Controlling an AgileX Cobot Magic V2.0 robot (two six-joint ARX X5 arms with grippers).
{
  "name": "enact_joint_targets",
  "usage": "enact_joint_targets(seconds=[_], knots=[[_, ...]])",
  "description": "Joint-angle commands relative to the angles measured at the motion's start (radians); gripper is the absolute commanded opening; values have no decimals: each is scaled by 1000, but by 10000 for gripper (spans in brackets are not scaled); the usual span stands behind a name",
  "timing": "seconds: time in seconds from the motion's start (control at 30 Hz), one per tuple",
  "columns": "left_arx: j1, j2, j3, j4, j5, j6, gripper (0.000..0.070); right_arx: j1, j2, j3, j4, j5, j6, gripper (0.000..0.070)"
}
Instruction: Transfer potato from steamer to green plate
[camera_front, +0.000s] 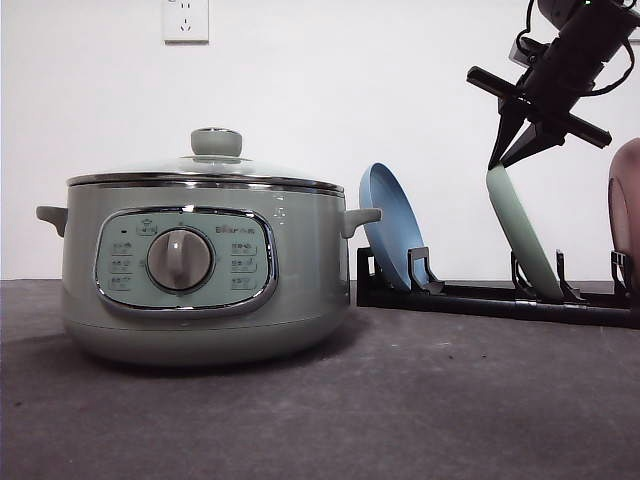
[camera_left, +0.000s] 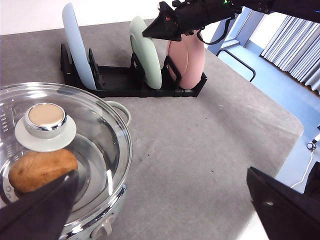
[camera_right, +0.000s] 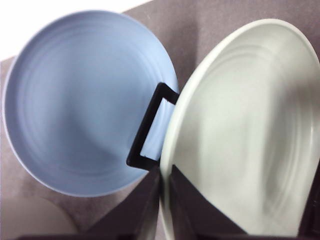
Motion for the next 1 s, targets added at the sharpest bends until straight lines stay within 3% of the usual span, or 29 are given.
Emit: enact_joint_targets(seconds=[0.0, 0.27, 0.53, 0.73, 0.97], knots=[[-5, 6, 24, 3, 5, 5, 700, -10, 6, 31, 23, -12, 35, 3], [-5, 6, 24, -12, 5, 6, 700, -12, -65, 100, 3, -21, 50, 3], [-10, 6, 24, -16, 5, 6, 700, 1, -205, 124, -22, -104, 51, 3], [-26, 6, 24, -16, 5, 6, 700, 51, -335, 124, -90, -173, -61, 3], [-62, 6, 24, -25, 5, 5, 700, 197, -503, 124, -321, -126, -257, 3]])
